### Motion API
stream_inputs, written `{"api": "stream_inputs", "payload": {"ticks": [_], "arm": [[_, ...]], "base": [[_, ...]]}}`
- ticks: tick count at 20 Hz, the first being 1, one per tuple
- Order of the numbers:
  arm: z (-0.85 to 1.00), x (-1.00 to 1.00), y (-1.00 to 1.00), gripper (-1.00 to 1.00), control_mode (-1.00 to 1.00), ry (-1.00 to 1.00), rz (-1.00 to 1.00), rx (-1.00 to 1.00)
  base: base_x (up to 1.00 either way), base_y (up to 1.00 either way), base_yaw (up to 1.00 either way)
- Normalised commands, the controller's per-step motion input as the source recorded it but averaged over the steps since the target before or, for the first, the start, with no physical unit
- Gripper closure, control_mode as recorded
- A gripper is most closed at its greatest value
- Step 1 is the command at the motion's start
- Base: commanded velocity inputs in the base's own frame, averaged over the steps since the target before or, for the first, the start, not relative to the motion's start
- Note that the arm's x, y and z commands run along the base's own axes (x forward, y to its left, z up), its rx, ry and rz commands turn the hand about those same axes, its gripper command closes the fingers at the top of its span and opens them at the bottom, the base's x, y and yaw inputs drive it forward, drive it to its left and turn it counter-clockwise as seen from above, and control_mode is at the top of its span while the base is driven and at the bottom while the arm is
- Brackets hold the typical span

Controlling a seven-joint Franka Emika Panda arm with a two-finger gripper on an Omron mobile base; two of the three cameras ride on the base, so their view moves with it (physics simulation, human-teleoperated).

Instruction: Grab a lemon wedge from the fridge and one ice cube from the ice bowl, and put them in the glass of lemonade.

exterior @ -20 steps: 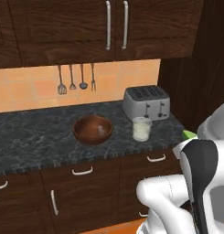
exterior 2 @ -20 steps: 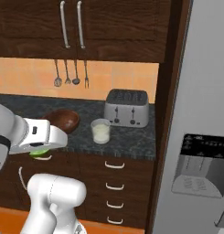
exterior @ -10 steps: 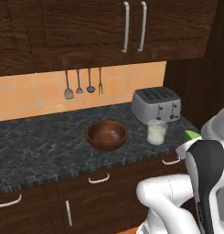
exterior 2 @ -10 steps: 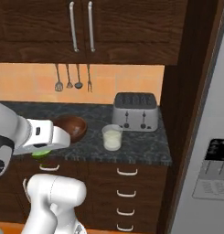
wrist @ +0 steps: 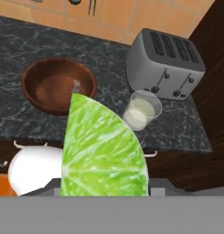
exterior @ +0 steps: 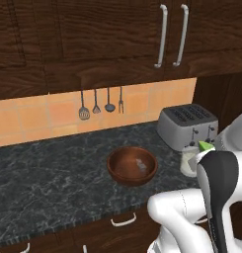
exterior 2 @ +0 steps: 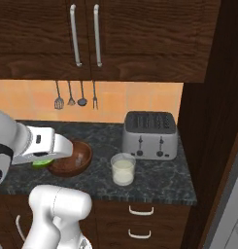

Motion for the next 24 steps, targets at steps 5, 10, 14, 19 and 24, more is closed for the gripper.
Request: {"api": "stream_inputs", "payload": {"ticks": [5,10,14,19,24], "arm": [[0.00,0.18,-0.13,1.00,-1.00,0.10,0.00,0.00],[0.00,0.28,-0.46,1.00,-1.00,0.19,0.00,0.01],[-0.06,0.15,-0.36,1.00,-1.00,0.16,0.00,0.00],[-0.46,0.62,-0.43,1.00,-1.00,0.13,0.00,0.09],[-0.27,0.89,-0.23,1.00,-1.00,0.11,0.00,0.13]], "base": [[0.12,-0.05,0.00],[0.00,0.00,0.00],[0.00,0.00,0.00],[0.00,0.00,0.00],[0.00,0.00,0.00]]}}
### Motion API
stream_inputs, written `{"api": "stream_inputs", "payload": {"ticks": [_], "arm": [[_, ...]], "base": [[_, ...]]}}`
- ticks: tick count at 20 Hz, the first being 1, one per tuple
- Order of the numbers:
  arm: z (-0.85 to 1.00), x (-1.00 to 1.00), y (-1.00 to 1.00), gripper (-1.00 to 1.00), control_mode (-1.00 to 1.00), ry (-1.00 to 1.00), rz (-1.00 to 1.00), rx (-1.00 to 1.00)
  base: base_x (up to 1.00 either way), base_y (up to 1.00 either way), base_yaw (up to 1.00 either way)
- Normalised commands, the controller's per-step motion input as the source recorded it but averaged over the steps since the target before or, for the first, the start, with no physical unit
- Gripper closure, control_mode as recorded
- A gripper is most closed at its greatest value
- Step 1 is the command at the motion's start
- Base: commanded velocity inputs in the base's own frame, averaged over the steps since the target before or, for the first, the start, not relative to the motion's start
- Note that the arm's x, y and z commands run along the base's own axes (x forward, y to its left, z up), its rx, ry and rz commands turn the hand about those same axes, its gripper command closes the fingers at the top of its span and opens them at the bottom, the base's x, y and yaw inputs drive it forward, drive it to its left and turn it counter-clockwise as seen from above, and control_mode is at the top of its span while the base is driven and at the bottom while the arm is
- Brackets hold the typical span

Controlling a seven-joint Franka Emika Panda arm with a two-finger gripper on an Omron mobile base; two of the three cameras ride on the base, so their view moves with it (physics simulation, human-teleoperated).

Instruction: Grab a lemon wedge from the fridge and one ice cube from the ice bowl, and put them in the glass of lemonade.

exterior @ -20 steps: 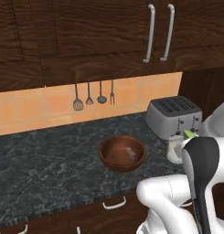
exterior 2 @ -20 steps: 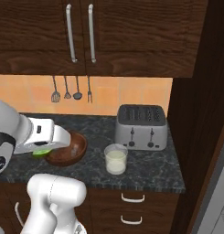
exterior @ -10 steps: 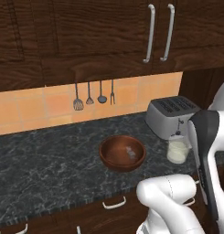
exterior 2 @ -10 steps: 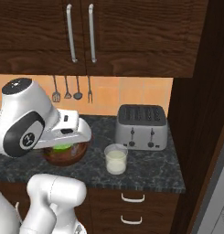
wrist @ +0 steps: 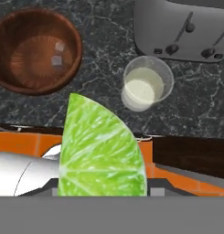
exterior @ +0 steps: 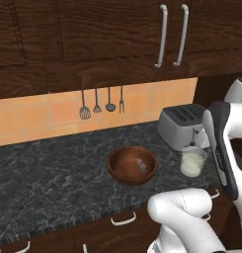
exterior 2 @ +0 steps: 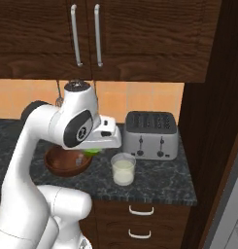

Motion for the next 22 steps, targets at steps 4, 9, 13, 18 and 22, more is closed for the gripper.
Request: {"api": "stream_inputs", "payload": {"ticks": [4,9,13,18,22], "arm": [[-0.50,0.55,0.00,1.00,-1.00,0.03,-0.01,0.00],[-0.65,0.28,-0.12,1.00,-1.00,-0.07,-0.01,0.08],[-0.37,0.41,-0.16,1.00,-1.00,0.01,-0.02,0.04],[-0.07,0.46,-0.07,1.00,-1.00,0.22,0.00,-0.08],[-0.36,0.47,-0.17,1.00,-1.00,0.12,0.00,-0.03]], "base": [[0.00,0.00,0.00],[0.00,0.00,0.00],[0.00,0.00,0.00],[0.00,0.00,0.00],[0.00,0.00,0.00]]}}
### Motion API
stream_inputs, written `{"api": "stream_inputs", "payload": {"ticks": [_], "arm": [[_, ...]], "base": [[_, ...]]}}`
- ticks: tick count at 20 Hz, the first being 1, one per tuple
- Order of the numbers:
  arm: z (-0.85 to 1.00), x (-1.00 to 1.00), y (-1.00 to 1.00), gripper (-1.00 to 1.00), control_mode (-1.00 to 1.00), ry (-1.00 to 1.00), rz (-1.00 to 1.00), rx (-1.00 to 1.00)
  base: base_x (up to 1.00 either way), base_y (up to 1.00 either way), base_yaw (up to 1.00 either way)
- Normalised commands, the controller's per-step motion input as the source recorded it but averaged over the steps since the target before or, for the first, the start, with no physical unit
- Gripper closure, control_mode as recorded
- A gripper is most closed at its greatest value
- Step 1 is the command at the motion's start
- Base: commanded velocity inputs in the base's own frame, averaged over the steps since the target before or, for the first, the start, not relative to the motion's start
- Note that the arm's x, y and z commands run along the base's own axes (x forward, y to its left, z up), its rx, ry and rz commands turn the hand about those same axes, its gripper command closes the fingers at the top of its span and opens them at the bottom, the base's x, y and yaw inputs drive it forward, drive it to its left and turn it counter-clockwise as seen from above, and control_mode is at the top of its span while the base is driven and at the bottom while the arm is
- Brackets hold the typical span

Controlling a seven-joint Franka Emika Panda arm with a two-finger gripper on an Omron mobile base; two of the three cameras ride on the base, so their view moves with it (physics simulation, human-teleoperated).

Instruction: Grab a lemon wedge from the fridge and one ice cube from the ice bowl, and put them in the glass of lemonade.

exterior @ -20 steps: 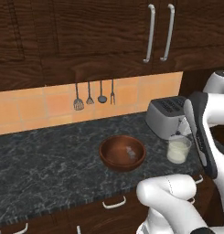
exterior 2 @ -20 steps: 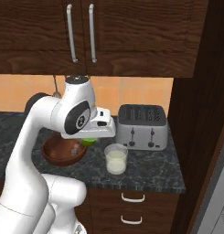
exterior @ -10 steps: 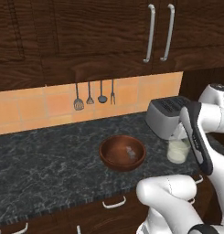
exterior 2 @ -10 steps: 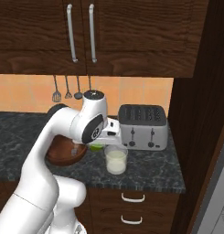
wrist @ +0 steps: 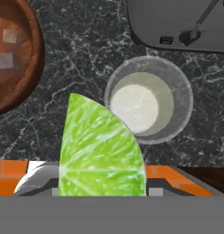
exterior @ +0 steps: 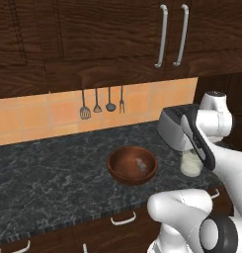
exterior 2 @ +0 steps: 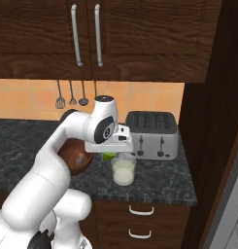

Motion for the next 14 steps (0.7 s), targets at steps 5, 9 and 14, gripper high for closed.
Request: {"api": "stream_inputs", "payload": {"ticks": [5,9,14], "arm": [[-0.26,0.18,-0.21,1.00,-1.00,0.00,0.00,0.01],[-0.01,0.30,-0.10,1.00,-1.00,0.01,0.00,0.00],[-0.14,0.16,-0.01,1.00,-1.00,0.00,0.00,0.05]], "base": [[0.00,0.00,0.00],[0.00,0.00,0.00],[0.00,0.00,0.00]]}}
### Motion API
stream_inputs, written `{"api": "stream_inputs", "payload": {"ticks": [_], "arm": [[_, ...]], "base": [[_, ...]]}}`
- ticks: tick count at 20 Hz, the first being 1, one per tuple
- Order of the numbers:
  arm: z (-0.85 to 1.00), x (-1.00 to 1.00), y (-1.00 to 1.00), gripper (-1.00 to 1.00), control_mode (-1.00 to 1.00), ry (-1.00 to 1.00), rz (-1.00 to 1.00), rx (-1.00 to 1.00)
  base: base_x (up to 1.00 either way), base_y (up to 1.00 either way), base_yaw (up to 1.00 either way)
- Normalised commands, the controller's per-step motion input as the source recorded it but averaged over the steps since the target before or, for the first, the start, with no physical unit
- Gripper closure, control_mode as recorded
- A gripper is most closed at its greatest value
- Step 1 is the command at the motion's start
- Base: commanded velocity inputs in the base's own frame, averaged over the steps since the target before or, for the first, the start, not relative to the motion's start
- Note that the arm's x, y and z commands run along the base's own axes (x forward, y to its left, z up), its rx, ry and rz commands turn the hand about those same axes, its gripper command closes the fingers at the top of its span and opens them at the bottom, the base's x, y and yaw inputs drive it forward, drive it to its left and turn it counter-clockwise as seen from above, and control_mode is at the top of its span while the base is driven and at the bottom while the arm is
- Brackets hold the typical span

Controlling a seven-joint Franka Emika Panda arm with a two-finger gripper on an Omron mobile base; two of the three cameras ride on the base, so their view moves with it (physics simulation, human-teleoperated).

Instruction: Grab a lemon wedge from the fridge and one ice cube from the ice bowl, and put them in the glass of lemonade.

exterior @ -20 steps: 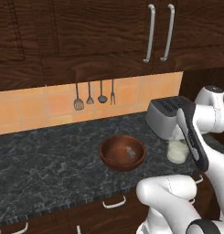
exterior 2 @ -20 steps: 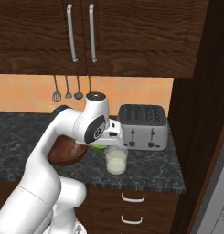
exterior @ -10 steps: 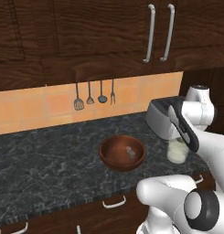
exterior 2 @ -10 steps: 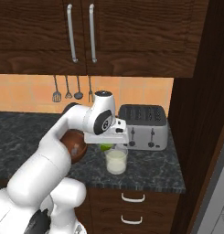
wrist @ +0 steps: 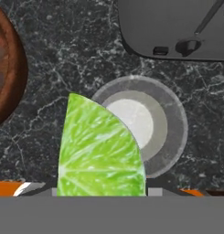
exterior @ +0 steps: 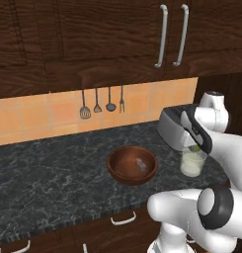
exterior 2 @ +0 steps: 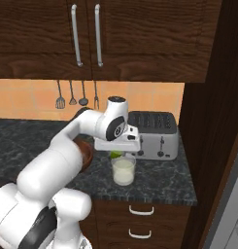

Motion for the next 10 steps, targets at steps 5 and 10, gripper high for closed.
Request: {"api": "stream_inputs", "payload": {"ticks": [5,10], "arm": [[0.00,0.37,0.00,1.00,-1.00,0.00,-0.04,0.00],[0.00,0.32,0.00,1.00,-1.00,0.00,-0.07,0.00]], "base": [[0.00,0.00,0.00],[0.00,0.00,0.00]]}}
